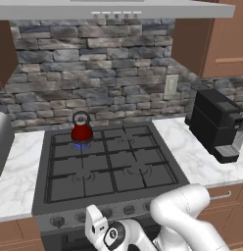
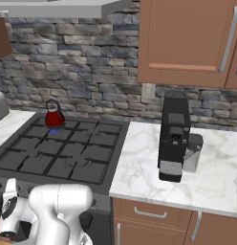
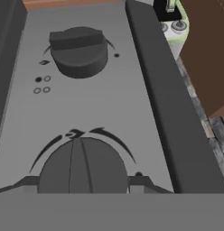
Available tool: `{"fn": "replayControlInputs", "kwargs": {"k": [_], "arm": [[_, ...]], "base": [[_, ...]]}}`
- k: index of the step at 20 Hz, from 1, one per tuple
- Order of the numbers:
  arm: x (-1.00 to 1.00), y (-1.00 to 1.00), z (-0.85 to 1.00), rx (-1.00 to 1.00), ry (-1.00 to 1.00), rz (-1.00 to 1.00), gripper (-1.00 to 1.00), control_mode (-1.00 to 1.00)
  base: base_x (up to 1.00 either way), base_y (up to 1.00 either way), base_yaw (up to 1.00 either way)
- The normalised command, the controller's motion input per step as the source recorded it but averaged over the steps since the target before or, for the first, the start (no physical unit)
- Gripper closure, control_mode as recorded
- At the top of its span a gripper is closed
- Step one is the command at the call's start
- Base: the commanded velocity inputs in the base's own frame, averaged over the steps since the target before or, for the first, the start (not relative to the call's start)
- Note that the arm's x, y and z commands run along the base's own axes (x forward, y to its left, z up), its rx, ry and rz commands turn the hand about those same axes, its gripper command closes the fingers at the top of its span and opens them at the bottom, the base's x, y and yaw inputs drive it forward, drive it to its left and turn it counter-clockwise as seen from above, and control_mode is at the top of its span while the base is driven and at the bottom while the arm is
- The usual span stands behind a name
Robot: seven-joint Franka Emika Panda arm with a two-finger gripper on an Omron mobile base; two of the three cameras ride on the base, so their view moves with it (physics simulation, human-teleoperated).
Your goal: Lower the heat of the kettle.
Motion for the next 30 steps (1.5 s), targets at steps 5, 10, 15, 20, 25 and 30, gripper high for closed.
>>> {"fn": "replayControlInputs", "kwargs": {"k": [5, 10, 15, 20, 25, 30], "arm": [[-0.24, 0.17, 0.04, 0.54, -0.08, -0.21, 1.00, -1.00], [0.00, 0.06, -0.09, 0.70, -0.01, -0.25, 1.00, -1.00], [-0.04, -0.06, -0.13, 0.81, -0.01, -0.25, 1.00, -1.00], [-0.39, -0.28, 0.00, 0.90, -0.03, -0.14, 1.00, -1.00], [-0.57, -0.43, -0.03, 0.96, -0.08, -0.01, 1.00, -1.00], [-0.36, -0.15, -0.31, 0.97, -0.04, 0.00, 1.00, -1.00]], "base": [[0.00, 0.00, 0.00], [0.00, 0.00, 0.00], [0.00, 0.00, 0.00], [0.00, 0.00, 0.00], [0.00, 0.00, 0.00], [0.00, 0.00, 0.00]]}}
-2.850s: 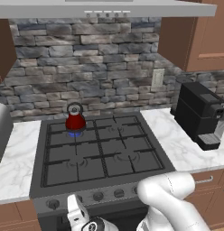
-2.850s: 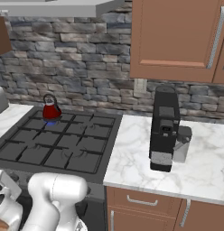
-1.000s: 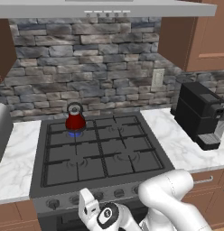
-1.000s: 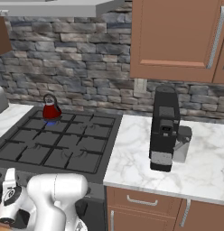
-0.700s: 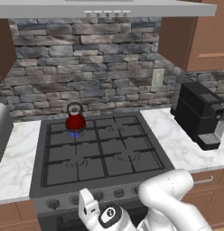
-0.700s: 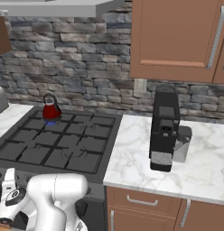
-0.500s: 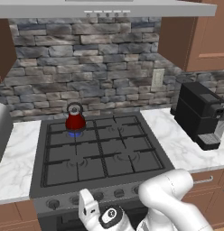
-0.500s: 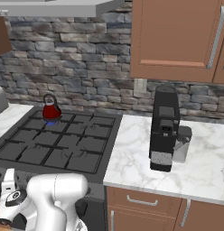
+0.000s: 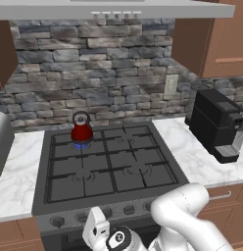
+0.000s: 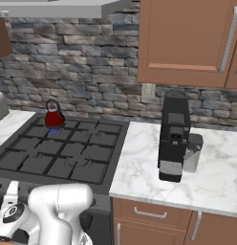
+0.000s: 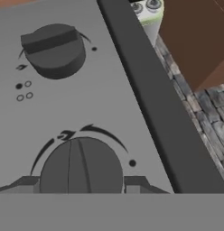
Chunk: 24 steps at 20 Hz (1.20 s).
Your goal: Lower the heat of the kettle.
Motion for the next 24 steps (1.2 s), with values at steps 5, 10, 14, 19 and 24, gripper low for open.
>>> {"fn": "replayControlInputs", "kwargs": {"k": [5, 10, 14, 19, 24], "arm": [[-0.14, -0.03, -0.08, 0.93, 0.00, 0.00, 1.00, -1.00], [-0.05, 0.00, 0.22, 0.70, 0.00, -0.02, 1.00, -1.00], [-0.01, 0.00, 0.02, 0.72, 0.00, -0.02, 1.00, -1.00], [-0.07, 0.00, 0.00, 0.88, 0.04, -0.01, 1.00, -1.00], [-0.13, 0.00, 0.00, 0.99, 0.04, 0.00, 1.00, -1.00]], "base": [[0.00, 0.00, 0.00], [0.00, 0.00, 0.00], [0.00, 0.00, 0.00], [0.00, 0.00, 0.00], [0.00, 0.00, 0.00]]}}
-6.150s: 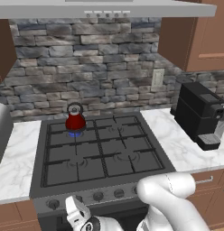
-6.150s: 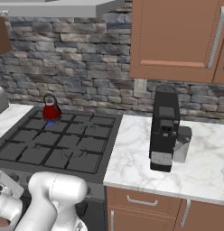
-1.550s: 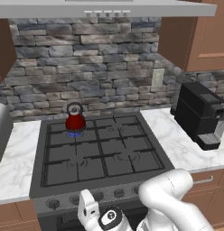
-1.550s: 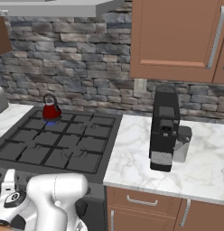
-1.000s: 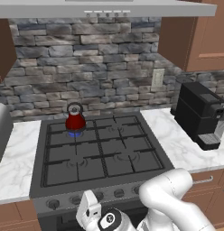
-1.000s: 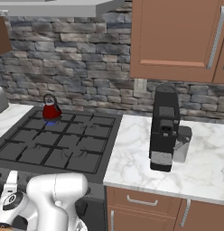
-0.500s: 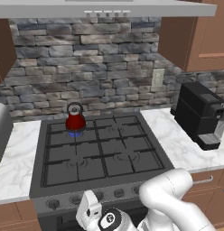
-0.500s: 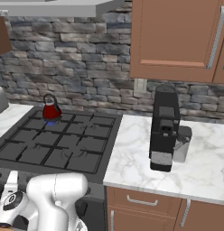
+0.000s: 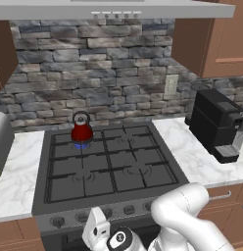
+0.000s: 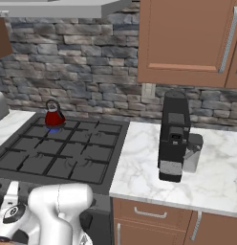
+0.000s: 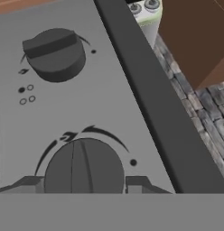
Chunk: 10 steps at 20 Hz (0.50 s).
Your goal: Lower the heat of the kettle.
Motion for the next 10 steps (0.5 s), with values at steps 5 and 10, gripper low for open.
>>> {"fn": "replayControlInputs", "kwargs": {"k": [5, 10], "arm": [[-0.08, 0.00, 0.00, 0.99, 0.06, 0.00, 1.00, -1.00], [-0.05, 0.00, 0.00, 0.95, 0.10, -0.08, 1.00, -1.00]], "base": [[0.00, 0.00, 0.00], [0.00, 0.00, 0.00]]}}
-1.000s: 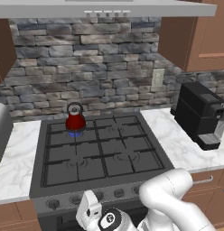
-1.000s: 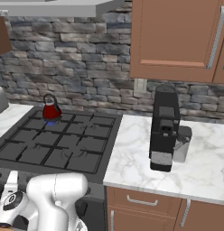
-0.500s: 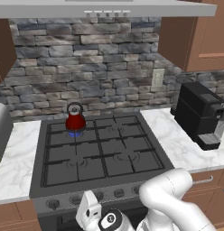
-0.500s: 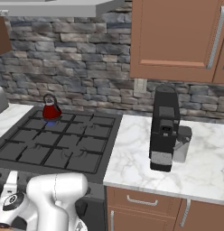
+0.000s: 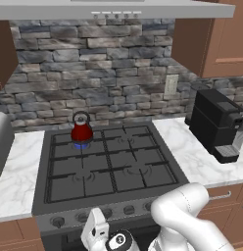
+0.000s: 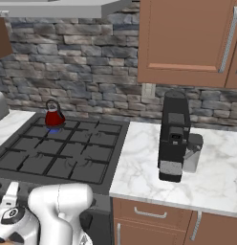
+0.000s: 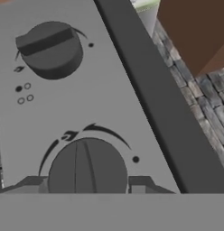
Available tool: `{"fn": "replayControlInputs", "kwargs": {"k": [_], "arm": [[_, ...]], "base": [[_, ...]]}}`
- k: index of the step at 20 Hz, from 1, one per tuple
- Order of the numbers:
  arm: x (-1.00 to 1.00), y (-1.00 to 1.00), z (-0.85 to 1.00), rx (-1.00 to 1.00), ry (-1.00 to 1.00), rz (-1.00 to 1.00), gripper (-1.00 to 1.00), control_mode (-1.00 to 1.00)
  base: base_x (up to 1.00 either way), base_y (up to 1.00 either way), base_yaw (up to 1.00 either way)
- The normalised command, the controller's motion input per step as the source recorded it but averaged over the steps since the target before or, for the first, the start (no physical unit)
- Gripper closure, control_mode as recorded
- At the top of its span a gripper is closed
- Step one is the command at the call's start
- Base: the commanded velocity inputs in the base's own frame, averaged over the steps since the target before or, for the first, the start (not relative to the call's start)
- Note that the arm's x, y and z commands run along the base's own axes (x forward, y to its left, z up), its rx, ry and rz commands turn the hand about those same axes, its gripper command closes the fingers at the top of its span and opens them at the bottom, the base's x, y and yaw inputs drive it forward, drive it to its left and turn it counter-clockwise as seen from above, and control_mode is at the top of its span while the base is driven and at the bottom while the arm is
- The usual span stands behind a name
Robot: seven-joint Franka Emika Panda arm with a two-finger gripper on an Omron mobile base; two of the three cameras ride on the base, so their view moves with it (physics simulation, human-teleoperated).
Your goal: Lower the heat of the kettle.
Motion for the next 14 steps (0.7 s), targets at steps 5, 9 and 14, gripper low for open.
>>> {"fn": "replayControlInputs", "kwargs": {"k": [5, 9, 14], "arm": [[0.00, -0.05, 0.00, 0.95, 0.16, -0.06, 1.00, -1.00], [0.00, -0.01, 0.00, 0.91, 0.18, -0.06, 1.00, -1.00], [0.00, 0.00, 0.09, 0.88, 0.11, -0.04, 1.00, -1.00]], "base": [[0.00, 0.00, 0.00], [0.00, 0.00, 0.00], [0.00, 0.00, 0.00]]}}
